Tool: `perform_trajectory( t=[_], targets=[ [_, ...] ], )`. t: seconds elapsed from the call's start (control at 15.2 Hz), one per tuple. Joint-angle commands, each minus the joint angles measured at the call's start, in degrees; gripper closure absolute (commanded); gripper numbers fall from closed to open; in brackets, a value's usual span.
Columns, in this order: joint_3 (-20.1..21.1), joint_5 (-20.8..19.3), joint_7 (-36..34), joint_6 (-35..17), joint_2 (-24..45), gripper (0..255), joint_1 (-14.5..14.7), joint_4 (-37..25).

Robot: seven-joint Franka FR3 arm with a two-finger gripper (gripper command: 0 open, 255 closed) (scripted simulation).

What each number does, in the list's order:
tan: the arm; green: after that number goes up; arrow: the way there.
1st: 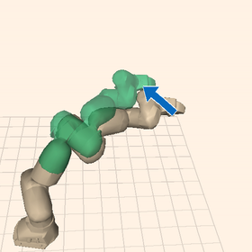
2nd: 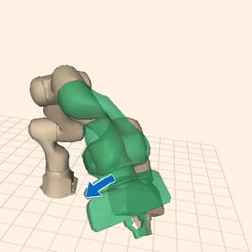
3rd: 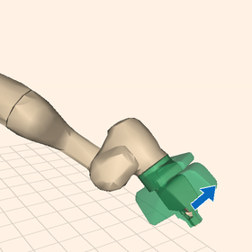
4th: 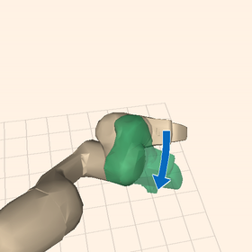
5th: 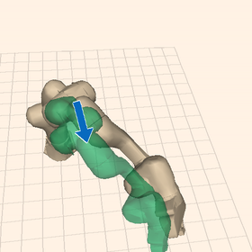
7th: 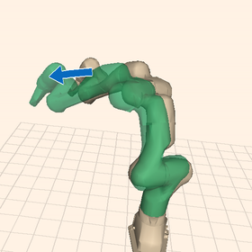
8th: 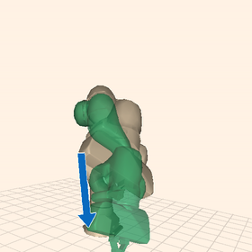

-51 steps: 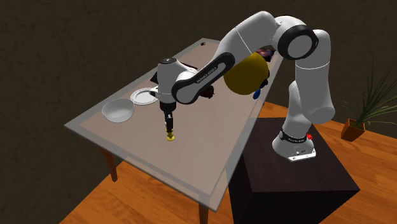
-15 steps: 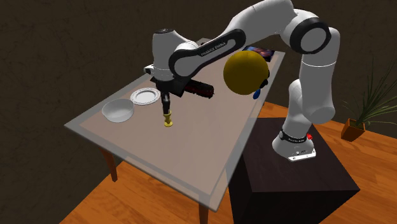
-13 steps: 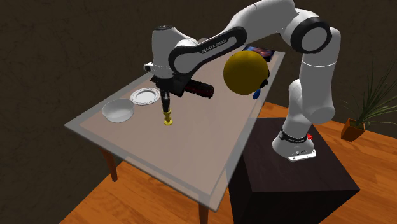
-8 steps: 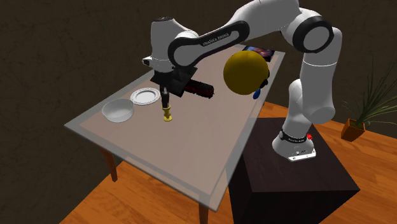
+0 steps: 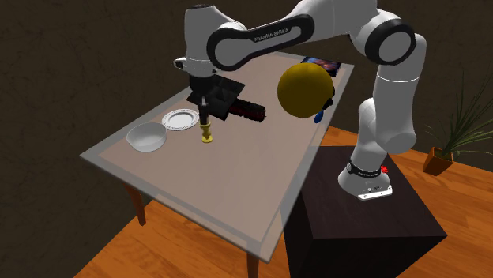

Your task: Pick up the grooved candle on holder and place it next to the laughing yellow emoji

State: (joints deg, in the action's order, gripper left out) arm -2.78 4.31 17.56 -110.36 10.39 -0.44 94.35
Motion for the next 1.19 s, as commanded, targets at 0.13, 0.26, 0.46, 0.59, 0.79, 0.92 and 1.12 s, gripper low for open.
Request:
perform_trajectory(
  t=[0.13,0.26,0.46,0.59,0.79,0.92,1.12],
  targets=[
    [-0.05,-0.06,-0.11,3.15,-0.08,255,-0.08,-3.04],
    [-0.06,-0.09,-0.20,4.70,-0.04,255,-0.09,-4.64],
    [-0.08,-0.12,-0.34,7.07,0.14,255,-0.12,-7.20],
    [-0.09,-0.13,-0.42,8.69,0.34,255,-0.15,-9.01],
    [-0.10,-0.13,-0.55,11.16,0.76,255,-0.19,-11.91],
    [-0.11,-0.13,-0.64,12.86,1.13,255,-0.22,-13.98],
    [-0.13,-0.10,-0.76,15.48,1.84,255,-0.28,-17.31]
  ],
)
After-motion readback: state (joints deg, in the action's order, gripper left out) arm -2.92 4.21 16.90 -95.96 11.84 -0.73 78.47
